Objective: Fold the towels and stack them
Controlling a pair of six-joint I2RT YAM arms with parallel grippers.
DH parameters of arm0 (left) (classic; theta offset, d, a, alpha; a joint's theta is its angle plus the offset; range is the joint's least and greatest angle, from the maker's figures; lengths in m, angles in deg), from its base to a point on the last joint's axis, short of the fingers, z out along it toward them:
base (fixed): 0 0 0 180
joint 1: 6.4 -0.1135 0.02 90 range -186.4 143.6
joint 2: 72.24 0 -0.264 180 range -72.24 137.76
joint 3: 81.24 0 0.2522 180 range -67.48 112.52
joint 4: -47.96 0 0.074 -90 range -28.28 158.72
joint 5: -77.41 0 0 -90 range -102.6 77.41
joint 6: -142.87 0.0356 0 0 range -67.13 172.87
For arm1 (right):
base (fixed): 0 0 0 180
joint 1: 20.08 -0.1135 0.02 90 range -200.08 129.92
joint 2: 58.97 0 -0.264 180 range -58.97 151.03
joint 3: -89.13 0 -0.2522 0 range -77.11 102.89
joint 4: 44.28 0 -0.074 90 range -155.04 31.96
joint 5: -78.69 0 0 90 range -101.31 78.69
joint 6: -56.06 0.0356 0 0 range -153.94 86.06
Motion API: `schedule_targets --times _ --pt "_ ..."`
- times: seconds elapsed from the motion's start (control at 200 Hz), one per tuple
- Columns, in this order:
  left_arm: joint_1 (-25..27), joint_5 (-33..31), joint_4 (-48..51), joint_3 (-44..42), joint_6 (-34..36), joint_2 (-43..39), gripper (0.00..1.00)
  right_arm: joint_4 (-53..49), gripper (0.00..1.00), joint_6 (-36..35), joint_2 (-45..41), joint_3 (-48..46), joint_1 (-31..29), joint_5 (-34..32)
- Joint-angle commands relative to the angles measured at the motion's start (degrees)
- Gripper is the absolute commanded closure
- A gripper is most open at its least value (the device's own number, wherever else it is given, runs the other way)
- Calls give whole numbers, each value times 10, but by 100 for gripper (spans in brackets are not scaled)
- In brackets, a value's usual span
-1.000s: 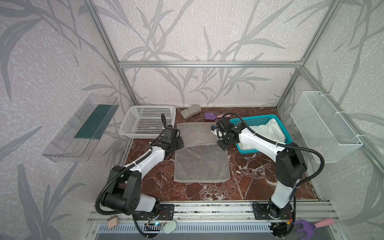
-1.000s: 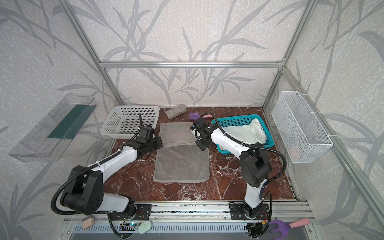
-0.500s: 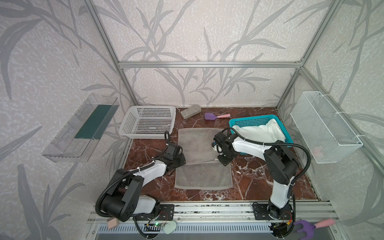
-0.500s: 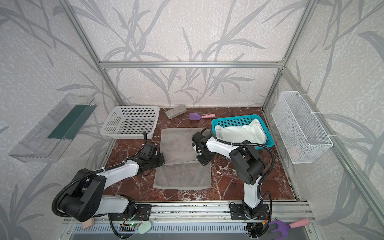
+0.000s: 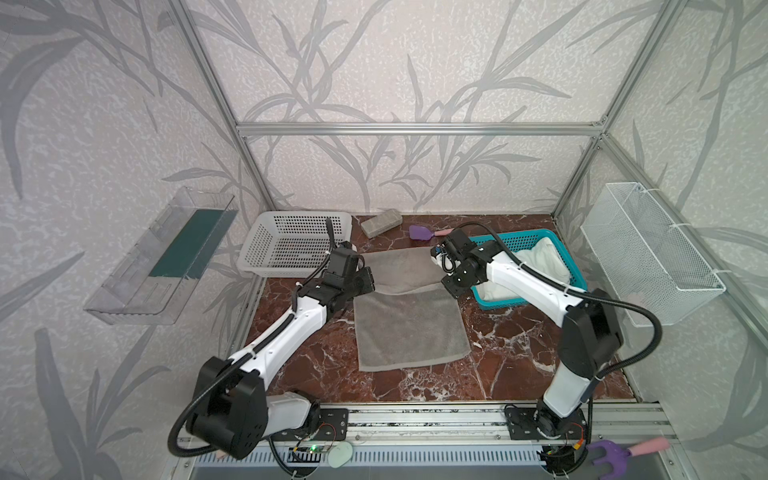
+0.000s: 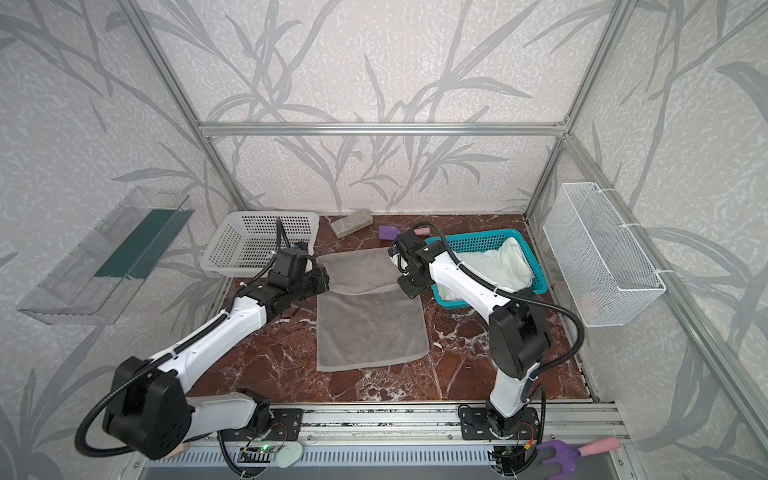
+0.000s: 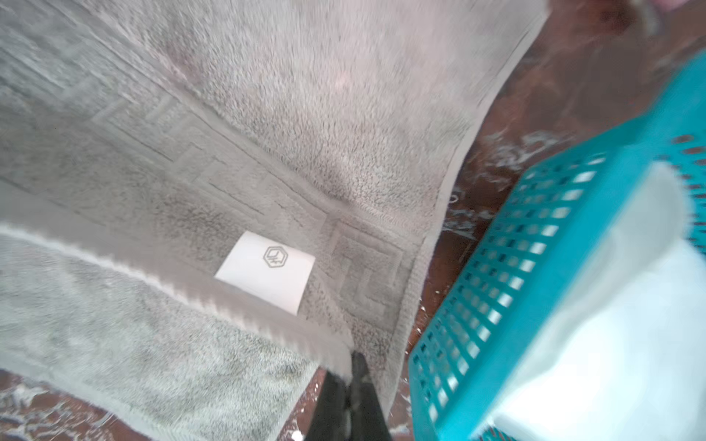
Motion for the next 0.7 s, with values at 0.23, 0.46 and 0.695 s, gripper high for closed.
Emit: schedule_targets --times 0.23,0.46,0.695 --pt "15 28 18 -231 -80 -142 100 -2 100 75 -126 -253 -27 88" --pt "22 36 -15 -325 -133 -180 100 7 100 69 -48 -236 -31 95" --pt "22 30 24 -329 -142 -225 100 -5 100 71 -37 -224 -44 88"
